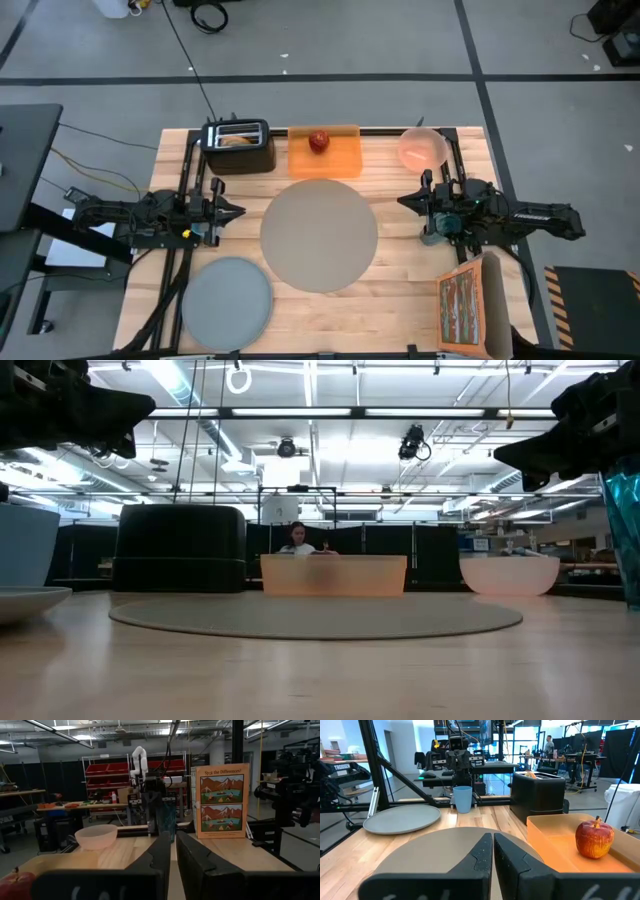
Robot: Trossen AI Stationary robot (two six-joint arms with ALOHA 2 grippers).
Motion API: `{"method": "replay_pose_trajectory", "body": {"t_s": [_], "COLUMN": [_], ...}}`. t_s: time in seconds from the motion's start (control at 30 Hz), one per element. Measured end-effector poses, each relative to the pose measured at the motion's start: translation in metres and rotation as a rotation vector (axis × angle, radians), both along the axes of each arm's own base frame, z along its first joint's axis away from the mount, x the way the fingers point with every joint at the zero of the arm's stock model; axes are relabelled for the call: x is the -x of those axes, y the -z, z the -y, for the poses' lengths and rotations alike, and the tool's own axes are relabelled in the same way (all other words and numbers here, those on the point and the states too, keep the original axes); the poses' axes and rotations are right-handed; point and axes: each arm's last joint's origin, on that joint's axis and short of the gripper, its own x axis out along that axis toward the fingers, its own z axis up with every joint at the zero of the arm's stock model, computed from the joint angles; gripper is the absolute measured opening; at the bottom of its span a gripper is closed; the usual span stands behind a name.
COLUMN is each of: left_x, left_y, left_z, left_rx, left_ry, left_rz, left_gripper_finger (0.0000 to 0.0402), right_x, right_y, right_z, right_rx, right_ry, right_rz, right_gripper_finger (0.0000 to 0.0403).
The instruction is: Arrange a breakfast setting
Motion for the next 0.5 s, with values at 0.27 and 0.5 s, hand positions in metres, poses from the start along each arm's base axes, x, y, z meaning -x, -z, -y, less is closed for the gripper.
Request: {"method": "replay_pose_trajectory", "body": {"t_s": [0.27, 0.5], "left_x": [0.0, -0.0001], "left_y": [0.0001, 0.0002], "left_z": [0.0, 0.0], "left_rx": [0.0, -0.001], "left_ry": [0.0, 0.0], "left_rz": [-0.001, -0.001], "left_gripper_finger": [0.0039, 0.0039], "right_x": [0.0, 0.0001], "right_y": [-0.001, -0.0038], "right_z": [0.0, 0.0], "right_rx": [0.002, -0.041], "right_ry": [0.0, -0.003], "right_rz": [0.011, 0.043], "right_gripper_finger": [0.0023, 0.0023]}}
